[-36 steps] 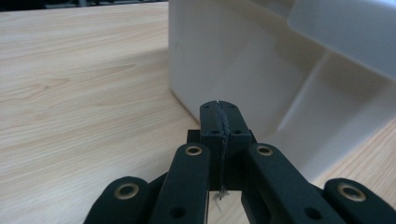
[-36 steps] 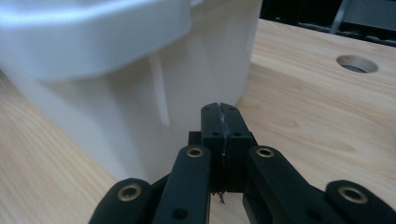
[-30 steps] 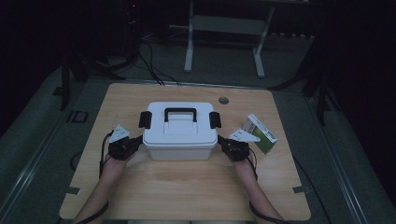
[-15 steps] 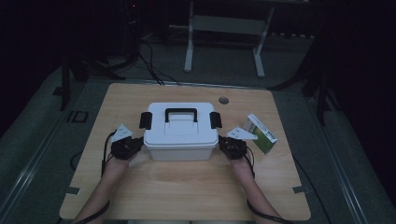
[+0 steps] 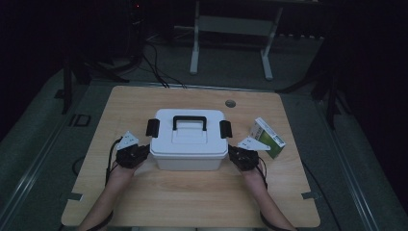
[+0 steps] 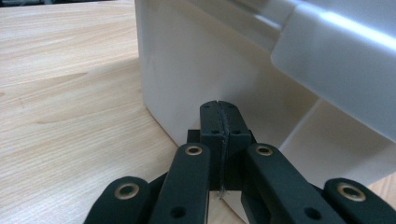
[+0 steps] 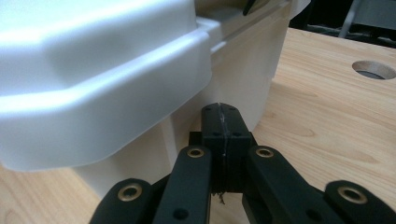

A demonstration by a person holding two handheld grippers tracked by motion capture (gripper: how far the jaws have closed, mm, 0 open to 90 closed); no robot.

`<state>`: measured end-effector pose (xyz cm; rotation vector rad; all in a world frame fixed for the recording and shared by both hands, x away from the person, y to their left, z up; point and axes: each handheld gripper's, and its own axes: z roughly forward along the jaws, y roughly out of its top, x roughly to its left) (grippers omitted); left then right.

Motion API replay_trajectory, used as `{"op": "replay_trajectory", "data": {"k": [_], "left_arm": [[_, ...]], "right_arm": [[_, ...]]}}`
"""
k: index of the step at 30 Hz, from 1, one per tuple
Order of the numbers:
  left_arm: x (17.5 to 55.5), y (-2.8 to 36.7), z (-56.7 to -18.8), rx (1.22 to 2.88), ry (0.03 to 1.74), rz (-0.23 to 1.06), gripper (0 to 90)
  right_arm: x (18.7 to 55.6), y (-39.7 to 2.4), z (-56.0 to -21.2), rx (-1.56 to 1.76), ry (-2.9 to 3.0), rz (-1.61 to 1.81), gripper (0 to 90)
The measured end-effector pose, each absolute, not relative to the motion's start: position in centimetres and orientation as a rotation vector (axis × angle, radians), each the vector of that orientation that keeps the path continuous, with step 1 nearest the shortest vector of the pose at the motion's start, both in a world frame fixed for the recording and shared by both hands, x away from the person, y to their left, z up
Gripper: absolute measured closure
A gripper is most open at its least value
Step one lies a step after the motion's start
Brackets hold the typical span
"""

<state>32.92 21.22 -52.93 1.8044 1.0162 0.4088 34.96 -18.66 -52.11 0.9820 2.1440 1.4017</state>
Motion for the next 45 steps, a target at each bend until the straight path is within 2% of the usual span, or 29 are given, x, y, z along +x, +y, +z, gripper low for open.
{"op": "replay_trajectory", "data": {"k": [45], "left_arm": [[26.6,17.3,-52.7,1.883,0.883,0.308,89.9]], "right_arm": [[27.3,-23.9,-52.2,1.009,2.145,1.437,90.0]]}}
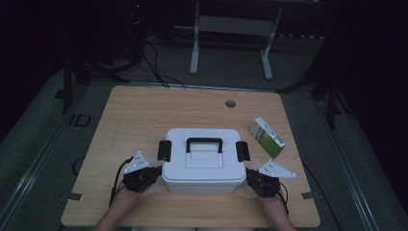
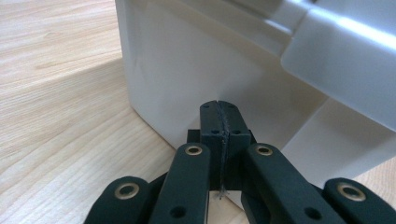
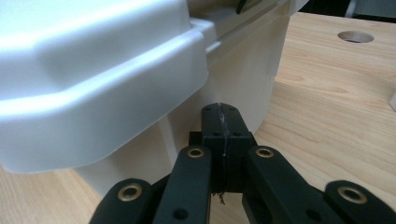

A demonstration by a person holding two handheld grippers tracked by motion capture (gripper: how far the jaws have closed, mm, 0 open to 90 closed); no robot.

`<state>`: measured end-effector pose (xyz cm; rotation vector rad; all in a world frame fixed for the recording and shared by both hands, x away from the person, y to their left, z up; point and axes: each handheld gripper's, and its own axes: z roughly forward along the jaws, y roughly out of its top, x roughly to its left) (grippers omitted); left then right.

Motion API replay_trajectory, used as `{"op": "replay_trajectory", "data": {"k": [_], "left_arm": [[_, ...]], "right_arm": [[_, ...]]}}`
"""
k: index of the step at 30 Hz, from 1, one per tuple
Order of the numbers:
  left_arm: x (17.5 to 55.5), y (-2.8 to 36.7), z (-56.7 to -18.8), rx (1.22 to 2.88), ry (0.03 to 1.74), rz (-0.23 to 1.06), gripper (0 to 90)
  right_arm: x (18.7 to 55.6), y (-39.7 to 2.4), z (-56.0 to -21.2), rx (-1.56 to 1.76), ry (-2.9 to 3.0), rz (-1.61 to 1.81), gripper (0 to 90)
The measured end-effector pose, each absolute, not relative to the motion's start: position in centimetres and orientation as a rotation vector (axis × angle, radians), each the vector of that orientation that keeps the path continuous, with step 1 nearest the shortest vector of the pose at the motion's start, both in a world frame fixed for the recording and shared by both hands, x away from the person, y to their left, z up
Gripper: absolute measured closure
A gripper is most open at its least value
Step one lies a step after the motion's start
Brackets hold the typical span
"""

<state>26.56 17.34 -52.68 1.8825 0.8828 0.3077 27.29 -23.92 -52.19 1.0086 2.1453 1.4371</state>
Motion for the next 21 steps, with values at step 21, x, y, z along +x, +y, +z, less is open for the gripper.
{"op": "replay_trajectory", "data": {"k": [21], "left_arm": [[24.7,15.9,-52.7,1.902,0.828,0.243,89.8]], "right_arm": [[24.7,-26.0,-52.2,1.037,2.133,1.452,90.0]]}}
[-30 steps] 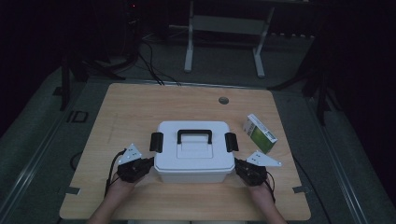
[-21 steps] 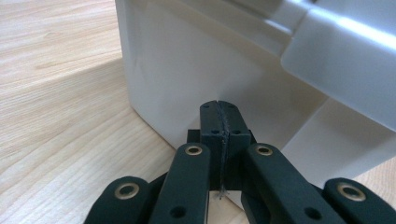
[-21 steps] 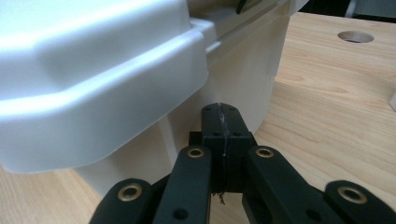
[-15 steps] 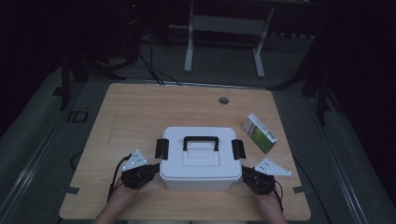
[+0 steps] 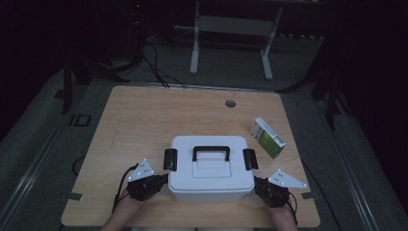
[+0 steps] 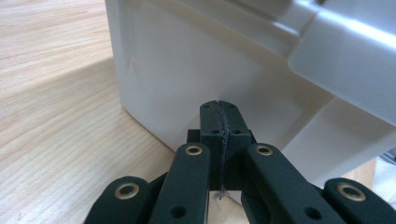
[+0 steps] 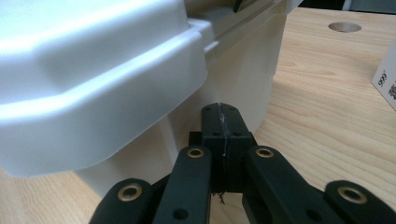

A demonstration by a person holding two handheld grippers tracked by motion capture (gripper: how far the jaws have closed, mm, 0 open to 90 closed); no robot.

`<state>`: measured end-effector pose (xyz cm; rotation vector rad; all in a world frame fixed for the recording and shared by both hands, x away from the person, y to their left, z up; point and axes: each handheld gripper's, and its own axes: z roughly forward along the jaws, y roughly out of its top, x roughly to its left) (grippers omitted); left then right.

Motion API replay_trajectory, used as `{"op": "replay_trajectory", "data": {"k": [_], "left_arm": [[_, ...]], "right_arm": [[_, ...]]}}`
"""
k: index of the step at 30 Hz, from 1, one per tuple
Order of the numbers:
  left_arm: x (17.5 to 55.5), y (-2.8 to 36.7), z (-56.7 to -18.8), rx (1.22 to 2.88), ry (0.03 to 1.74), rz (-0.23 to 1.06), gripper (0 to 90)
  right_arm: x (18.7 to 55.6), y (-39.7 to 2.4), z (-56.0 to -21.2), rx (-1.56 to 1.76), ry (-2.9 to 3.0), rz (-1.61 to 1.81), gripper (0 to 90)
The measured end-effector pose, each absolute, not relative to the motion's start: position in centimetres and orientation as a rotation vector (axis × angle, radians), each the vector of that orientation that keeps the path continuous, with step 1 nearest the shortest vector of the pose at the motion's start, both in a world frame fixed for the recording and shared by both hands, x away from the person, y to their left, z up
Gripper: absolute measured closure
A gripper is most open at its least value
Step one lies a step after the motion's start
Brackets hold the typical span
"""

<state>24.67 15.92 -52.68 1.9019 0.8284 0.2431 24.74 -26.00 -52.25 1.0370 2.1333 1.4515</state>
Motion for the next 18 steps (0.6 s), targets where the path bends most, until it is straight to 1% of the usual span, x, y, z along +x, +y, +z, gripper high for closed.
{"op": "replay_trajectory", "data": {"k": [18], "left_arm": [[24.63,15.87,-52.81,1.906,0.824,0.226,89.7]], "right_arm": [[24.43,-26.42,-52.31,1.042,2.138,1.469,90.0]]}}
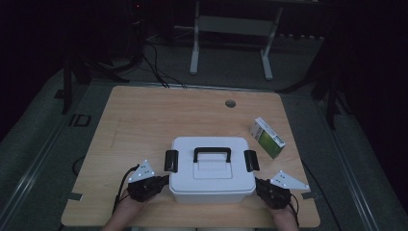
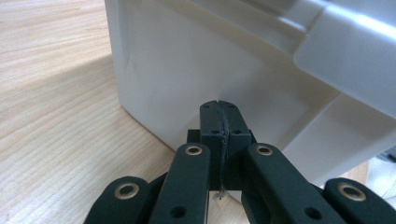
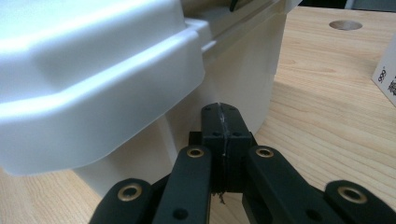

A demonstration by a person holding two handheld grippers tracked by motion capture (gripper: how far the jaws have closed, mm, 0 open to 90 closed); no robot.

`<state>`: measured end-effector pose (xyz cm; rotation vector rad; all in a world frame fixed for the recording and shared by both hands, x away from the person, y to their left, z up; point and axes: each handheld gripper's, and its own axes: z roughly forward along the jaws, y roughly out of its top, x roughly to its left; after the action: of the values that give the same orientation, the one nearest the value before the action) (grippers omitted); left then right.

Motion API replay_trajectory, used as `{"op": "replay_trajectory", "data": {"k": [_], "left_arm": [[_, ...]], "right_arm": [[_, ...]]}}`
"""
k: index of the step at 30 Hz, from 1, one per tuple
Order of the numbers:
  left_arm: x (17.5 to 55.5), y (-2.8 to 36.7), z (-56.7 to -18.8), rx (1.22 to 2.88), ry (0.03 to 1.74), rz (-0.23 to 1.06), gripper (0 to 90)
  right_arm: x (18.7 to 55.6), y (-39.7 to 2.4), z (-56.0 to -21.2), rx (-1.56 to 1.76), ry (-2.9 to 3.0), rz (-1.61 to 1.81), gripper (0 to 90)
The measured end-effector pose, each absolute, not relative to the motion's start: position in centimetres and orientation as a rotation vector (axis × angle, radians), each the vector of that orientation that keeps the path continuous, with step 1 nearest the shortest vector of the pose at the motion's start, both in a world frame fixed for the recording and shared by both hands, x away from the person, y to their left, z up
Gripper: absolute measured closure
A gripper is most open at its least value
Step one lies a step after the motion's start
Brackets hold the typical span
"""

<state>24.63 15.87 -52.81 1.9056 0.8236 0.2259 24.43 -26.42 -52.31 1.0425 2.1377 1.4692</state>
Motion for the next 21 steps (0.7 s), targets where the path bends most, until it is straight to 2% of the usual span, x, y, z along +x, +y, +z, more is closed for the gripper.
{"op": "replay_trajectory", "data": {"k": [6,7,8,11,12,13,14,15,16,18,19,21], "left_arm": [[24.8,16.0,-52.9,1.906,0.815,0.212,89.3],[24.9,16.2,-52.9,1.905,0.826,0.227,87.4],[25.0,16.3,-52.9,1.914,0.837,0.224,80.4],[25.5,16.9,-53.0,1.924,0.866,0.203,77.0],[25.6,17.0,-53.0,1.941,0.869,0.211,75.5],[25.7,17.1,-53.0,1.953,0.873,0.214,68.7],[25.7,17.1,-53.0,1.953,0.873,0.214,67.5],[25.8,17.2,-53.0,1.979,0.876,0.207,67.5],[25.9,17.3,-53.0,1.995,0.882,0.225,58.8],[26.1,17.5,-53.1,2.022,0.899,0.216,48.7],[26.2,17.5,-53.1,2.028,0.902,0.221,42.7],[26.4,17.8,-53.2,2.05,0.909,0.199,36.8]], "right_arm": [[24.5,-26.5,-52.4,1.039,2.134,1.48,89.8],[24.6,-26.6,-52.5,1.039,2.132,1.486,88.2],[24.8,-26.7,-52.6,1.046,2.12,1.481,82.9],[25.2,-27.1,-53.1,1.085,2.114,1.465,79.2],[25.2,-27.3,-53.2,1.089,2.109,1.465,73.7],[25.3,-27.5,-53.2,1.084,2.103,1.467,67.9],[25.3,-27.5,-53.2,1.084,2.103,1.467,67.9],[25.3,-27.8,-53.2,1.076,2.091,1.469,60.8],[25.5,-28.2,-53.1,1.074,2.073,1.488,46.8],[25.7,-28.6,-53.1,1.093,2.053,1.495,36.1],[25.7,-28.9,-53.1,1.098,2.052,1.475,27.2],[25.8,-29.2,-53.2,1.072,2.06,1.425,15.2]]}}
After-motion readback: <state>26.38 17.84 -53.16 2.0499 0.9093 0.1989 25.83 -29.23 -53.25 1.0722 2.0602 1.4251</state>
